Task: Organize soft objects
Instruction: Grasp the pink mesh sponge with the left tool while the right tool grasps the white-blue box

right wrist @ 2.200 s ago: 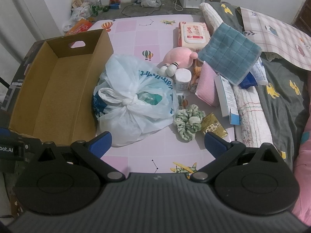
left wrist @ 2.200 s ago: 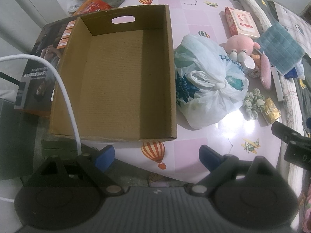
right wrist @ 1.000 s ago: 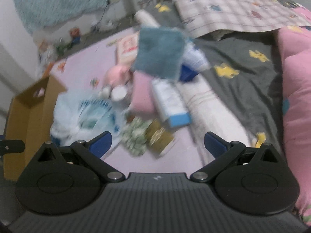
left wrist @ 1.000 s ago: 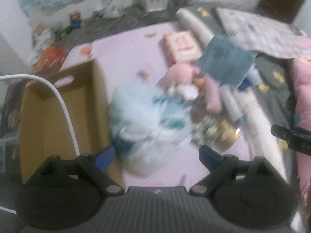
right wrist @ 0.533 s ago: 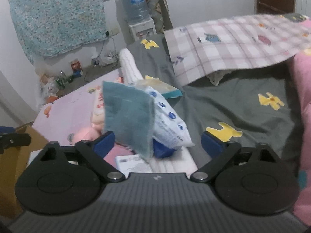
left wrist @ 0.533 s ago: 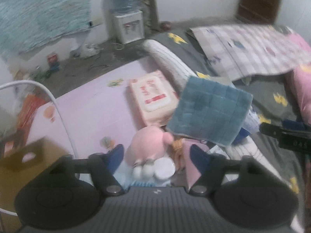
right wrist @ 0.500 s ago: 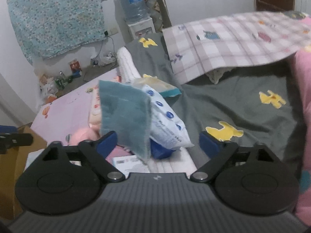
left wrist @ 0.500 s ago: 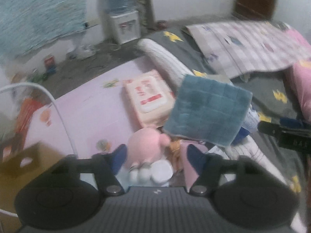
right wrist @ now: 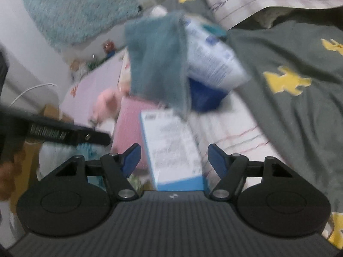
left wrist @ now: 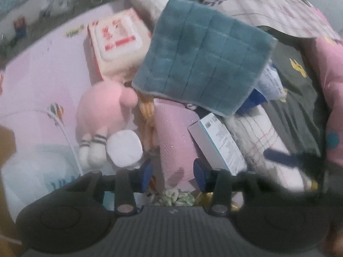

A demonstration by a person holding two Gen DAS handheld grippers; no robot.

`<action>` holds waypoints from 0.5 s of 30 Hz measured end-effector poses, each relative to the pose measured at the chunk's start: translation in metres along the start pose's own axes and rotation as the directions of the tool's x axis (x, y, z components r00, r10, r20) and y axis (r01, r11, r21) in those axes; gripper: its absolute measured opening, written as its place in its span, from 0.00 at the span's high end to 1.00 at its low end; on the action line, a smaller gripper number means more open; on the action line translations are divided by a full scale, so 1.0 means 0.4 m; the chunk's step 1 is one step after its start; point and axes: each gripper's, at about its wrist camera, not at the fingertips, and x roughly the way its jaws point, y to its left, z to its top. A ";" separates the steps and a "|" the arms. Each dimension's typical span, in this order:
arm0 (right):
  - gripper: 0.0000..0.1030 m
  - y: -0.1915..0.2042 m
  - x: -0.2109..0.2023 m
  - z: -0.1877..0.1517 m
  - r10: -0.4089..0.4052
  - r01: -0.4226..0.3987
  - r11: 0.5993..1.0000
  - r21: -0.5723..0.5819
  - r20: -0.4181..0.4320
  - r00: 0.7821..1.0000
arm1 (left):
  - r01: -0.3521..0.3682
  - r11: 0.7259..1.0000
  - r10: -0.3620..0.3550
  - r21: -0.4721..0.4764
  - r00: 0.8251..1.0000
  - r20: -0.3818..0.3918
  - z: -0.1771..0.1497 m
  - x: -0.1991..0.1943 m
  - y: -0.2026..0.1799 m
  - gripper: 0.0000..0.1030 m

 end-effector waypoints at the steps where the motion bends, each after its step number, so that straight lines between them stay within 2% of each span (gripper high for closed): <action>1: 0.29 0.013 0.009 -0.006 0.003 -0.003 1.000 -0.029 -0.014 1.000 | 0.005 1.000 -0.005 -0.014 1.000 -0.002 0.006 0.007 0.004 0.61; 3: 0.24 0.040 0.034 -0.009 0.005 -0.008 0.996 -0.090 -0.041 0.999 | 0.015 1.000 -0.015 -0.028 1.000 -0.004 0.019 0.017 0.007 0.61; 7: 0.24 0.060 0.100 0.003 0.013 -0.032 0.984 -0.177 -0.106 0.994 | 0.015 0.999 -0.017 -0.030 0.998 -0.068 0.047 0.065 0.009 0.61; 10: 0.23 0.063 0.154 0.008 -0.016 -0.019 0.974 -0.227 -0.156 0.988 | 0.015 0.999 -0.018 -0.037 0.995 -0.093 0.054 0.088 0.011 0.67; 13: 0.31 0.055 0.170 0.016 -0.044 0.006 0.972 -0.233 -0.158 0.986 | 0.031 0.999 -0.033 -0.033 0.997 -0.074 0.052 0.076 0.008 0.69; 15: 0.38 0.042 0.161 0.023 -0.021 -0.011 0.981 -0.196 -0.158 0.987 | 0.046 0.999 -0.047 -0.020 0.997 -0.059 0.053 0.061 -0.001 0.71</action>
